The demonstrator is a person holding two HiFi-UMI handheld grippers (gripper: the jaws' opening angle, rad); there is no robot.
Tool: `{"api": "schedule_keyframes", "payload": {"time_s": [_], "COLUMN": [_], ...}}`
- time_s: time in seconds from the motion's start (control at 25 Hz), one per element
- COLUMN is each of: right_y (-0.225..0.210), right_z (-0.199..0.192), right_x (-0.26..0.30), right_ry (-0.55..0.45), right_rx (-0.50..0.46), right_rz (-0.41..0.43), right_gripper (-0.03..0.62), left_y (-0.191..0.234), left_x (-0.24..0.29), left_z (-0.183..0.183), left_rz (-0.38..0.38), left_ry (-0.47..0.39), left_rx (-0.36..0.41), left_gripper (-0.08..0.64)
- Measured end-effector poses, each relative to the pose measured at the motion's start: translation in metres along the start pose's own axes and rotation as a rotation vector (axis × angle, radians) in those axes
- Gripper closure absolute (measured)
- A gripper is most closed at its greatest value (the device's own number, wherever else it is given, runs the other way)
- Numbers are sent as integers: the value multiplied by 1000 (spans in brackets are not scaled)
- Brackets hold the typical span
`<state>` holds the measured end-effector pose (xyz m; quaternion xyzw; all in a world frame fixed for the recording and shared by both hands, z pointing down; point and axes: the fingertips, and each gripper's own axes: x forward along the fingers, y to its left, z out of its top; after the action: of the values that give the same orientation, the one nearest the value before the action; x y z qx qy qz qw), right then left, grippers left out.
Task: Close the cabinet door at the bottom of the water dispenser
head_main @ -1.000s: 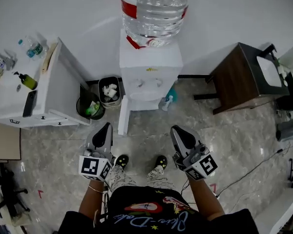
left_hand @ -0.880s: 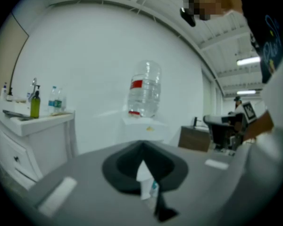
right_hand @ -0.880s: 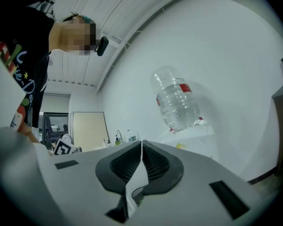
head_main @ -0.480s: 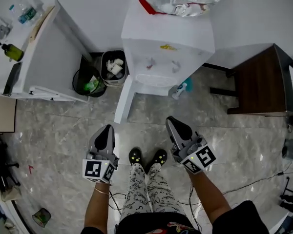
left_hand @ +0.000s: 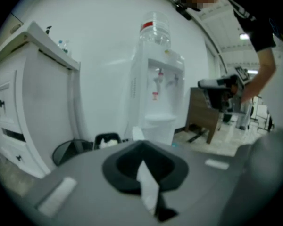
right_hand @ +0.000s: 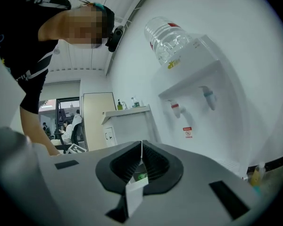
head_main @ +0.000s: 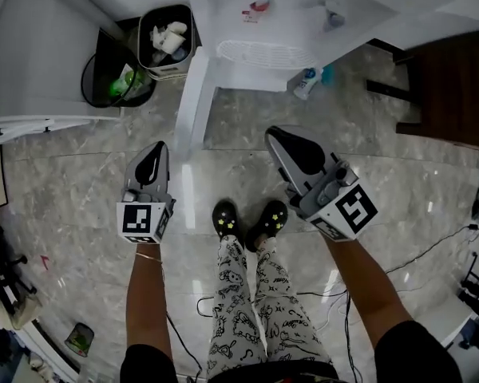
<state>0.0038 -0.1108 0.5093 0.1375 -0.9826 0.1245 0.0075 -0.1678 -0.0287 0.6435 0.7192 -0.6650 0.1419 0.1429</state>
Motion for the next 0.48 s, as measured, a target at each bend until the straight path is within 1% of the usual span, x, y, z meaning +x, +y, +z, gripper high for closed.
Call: {"api": "schedule_keyframes", "payload": {"time_s": [0.08,0.2,0.24,0.36,0.48], "right_y": [-5,-4,-2,4,4], "right_z": [-11,-19,-22,-33,-36], "right_x": [10,25,28,29,28], "right_ry": [-5,-25,-25,-19,-20], "right_rx": [3,16,15,26,48], "right_rz": [-5,18,26,30,17], "right_gripper": [575,575,575,575,575], "left_y": [7,22,26,23,16], "left_x": [7,17,19,26,36], "left_z": [-29,-58,-67,-90,-93], "left_rz": [11,41,49,40,10], "left_ry": [34,48,55,93,95], "left_rx": [-13,-63,-69,-45,-43], "left_gripper": [558,558,559,558,560]}}
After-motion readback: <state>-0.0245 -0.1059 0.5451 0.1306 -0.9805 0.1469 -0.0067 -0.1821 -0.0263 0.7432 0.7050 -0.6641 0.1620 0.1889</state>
